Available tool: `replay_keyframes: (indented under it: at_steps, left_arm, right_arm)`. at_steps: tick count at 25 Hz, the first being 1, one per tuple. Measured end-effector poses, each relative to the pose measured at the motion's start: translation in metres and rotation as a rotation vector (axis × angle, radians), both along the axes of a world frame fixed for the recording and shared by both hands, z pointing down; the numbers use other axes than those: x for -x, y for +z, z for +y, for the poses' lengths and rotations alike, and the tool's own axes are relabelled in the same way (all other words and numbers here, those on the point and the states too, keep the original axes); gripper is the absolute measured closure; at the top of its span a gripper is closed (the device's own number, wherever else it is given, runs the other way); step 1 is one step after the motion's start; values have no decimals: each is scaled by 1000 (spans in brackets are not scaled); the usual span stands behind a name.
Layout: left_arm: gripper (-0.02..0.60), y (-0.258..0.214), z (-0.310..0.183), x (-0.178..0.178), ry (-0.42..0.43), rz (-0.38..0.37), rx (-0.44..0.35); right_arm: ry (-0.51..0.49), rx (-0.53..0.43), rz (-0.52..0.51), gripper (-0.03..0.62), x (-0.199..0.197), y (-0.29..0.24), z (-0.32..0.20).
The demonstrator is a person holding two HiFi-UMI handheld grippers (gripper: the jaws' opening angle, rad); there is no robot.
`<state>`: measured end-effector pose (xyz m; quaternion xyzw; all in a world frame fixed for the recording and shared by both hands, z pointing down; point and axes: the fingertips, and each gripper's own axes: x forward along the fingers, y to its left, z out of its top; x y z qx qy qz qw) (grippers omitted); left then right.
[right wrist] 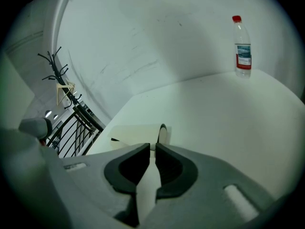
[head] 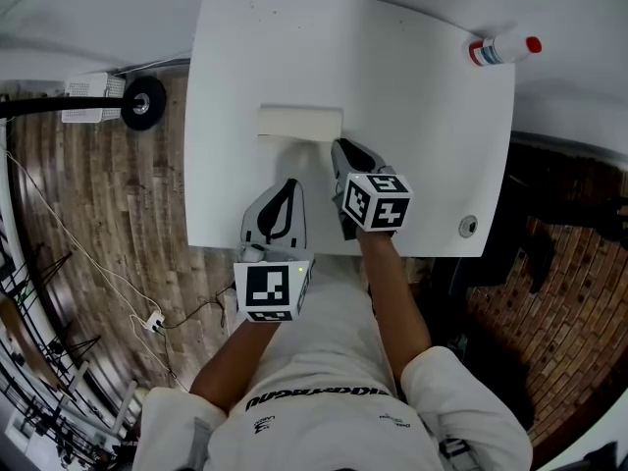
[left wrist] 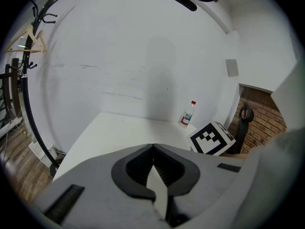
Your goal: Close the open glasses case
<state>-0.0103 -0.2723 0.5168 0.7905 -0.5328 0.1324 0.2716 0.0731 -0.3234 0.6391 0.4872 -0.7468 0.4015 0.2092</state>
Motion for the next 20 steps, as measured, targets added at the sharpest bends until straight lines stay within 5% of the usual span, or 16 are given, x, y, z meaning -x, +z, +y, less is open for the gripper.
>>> replay_keyframes:
  at_steps: [20]
  left_arm:
    - [583, -5, 6, 3, -9, -2, -8]
  right_arm:
    - [-1, 47, 23, 569, -1, 13, 11]
